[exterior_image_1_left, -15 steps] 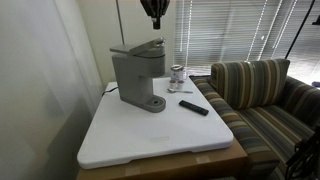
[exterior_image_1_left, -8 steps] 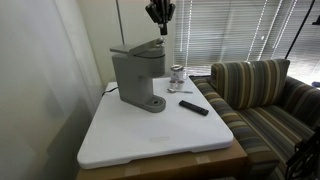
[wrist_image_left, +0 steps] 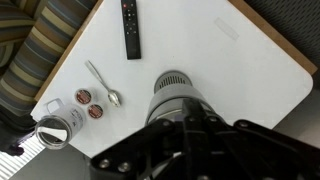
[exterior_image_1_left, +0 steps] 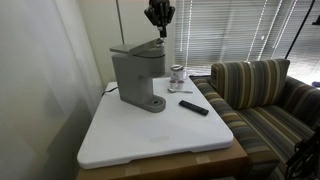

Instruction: Press down on the object

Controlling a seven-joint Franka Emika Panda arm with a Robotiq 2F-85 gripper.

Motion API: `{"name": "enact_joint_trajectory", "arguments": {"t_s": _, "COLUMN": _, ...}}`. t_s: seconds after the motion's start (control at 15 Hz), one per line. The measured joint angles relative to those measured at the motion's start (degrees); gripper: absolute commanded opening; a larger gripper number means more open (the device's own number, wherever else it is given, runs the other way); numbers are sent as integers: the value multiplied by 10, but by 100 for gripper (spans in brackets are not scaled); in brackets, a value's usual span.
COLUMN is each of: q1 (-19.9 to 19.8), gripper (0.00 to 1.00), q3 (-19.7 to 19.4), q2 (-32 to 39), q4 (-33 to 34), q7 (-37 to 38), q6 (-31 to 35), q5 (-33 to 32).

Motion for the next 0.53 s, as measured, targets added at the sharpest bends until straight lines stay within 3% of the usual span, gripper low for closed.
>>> {"name": "enact_joint_trajectory", "arguments": {"t_s": 0.53, "q1": 0, "gripper": 0, "q3": -5, "q2": 1, "q4": 11, "q7": 31, "q6": 1, "q5": 0}}
